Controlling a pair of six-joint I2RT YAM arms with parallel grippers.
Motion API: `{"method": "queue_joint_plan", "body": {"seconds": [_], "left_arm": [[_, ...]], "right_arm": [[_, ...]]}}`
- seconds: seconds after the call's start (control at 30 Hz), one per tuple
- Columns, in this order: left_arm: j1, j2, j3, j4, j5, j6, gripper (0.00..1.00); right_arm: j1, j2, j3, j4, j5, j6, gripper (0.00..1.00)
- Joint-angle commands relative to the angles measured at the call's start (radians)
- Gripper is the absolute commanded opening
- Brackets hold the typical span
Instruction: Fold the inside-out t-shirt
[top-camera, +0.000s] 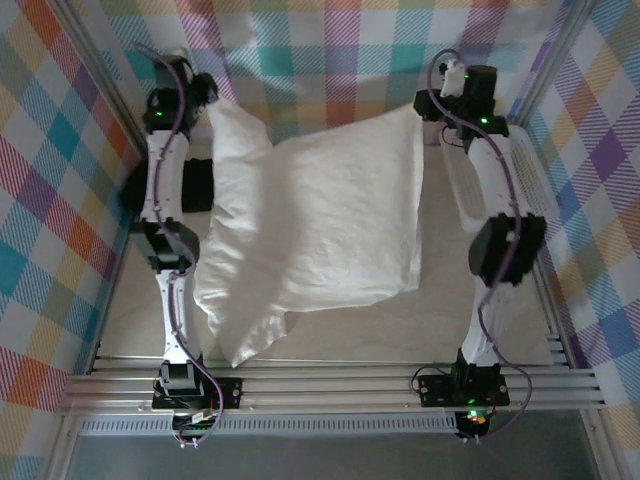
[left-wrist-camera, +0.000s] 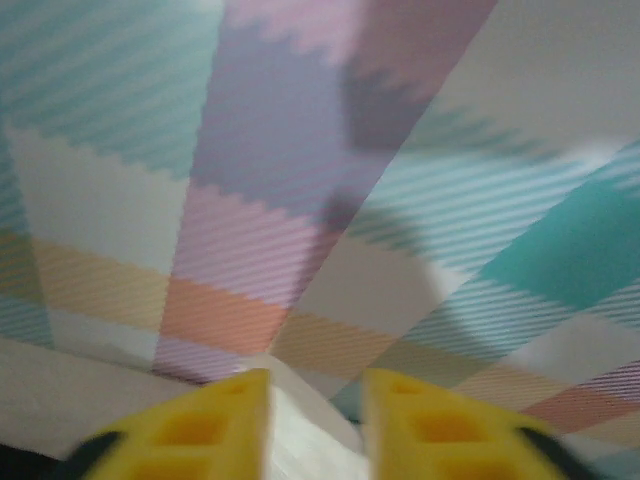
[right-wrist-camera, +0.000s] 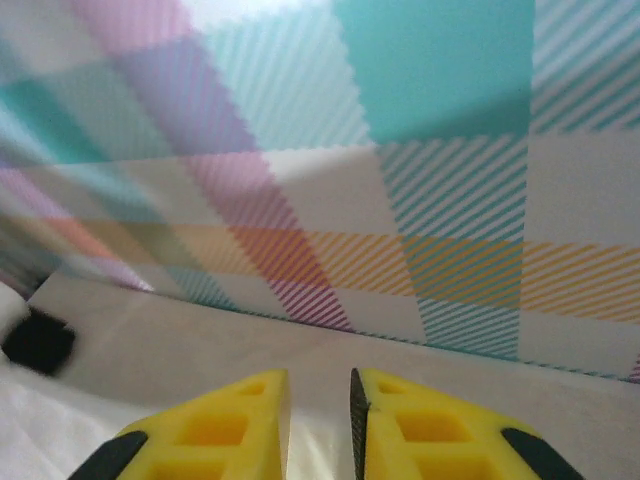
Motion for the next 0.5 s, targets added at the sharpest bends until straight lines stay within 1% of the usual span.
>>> {"method": "queue_joint_plan", "body": {"seconds": [0.0, 0.03, 0.07, 0.1, 0.17, 0.2, 0.23, 0.27, 0.33, 0.4, 0.43, 0.47], "left_arm": [[-0.001, 0.000, 0.103, -0.069, -0.014, 0.013, 0.45], [-0.004, -0.017, 0.089, -0.097, -0.015, 0.012, 0.48], [-0.005, -0.037, 0.074, -0.122, -0.014, 0.009, 0.50], [-0.010, -0.068, 0.046, -0.149, -0.006, -0.001, 0.52], [-0.026, -0.152, -0.059, -0.175, 0.009, -0.016, 0.53], [-0.043, -0.221, -0.163, -0.153, 0.014, -0.017, 0.53], [-0.063, -0.306, -0.311, -0.094, 0.022, -0.019, 0.53], [-0.086, -0.383, -0.468, -0.009, 0.029, -0.023, 0.54], [-0.137, -0.586, -0.818, 0.197, 0.059, -0.058, 0.54], [-0.194, -0.731, -1.096, 0.385, 0.104, -0.085, 0.54], [-0.236, -0.794, -1.226, 0.475, 0.134, -0.074, 0.55], [-0.280, -0.838, -1.326, 0.545, 0.150, -0.053, 0.55]], "right_arm": [[0.012, 0.131, 0.303, -0.221, 0.027, -0.027, 0.33], [0.013, 0.164, 0.372, -0.278, 0.032, -0.038, 0.35], [0.014, 0.171, 0.399, -0.309, 0.033, -0.042, 0.36], [0.019, 0.156, 0.379, -0.339, 0.028, -0.047, 0.37], [0.036, 0.078, 0.226, -0.346, 0.035, -0.070, 0.41], [0.054, 0.005, 0.083, -0.326, 0.048, -0.083, 0.44], [0.072, -0.074, -0.057, -0.295, 0.060, -0.088, 0.45], [0.085, -0.132, -0.162, -0.267, 0.074, -0.084, 0.45], [0.122, -0.295, -0.467, -0.184, 0.113, -0.052, 0.46], [0.152, -0.425, -0.680, -0.177, 0.167, -0.001, 0.46], [0.166, -0.495, -0.800, -0.197, 0.204, 0.031, 0.47], [0.174, -0.537, -0.875, -0.209, 0.234, 0.053, 0.49]]}}
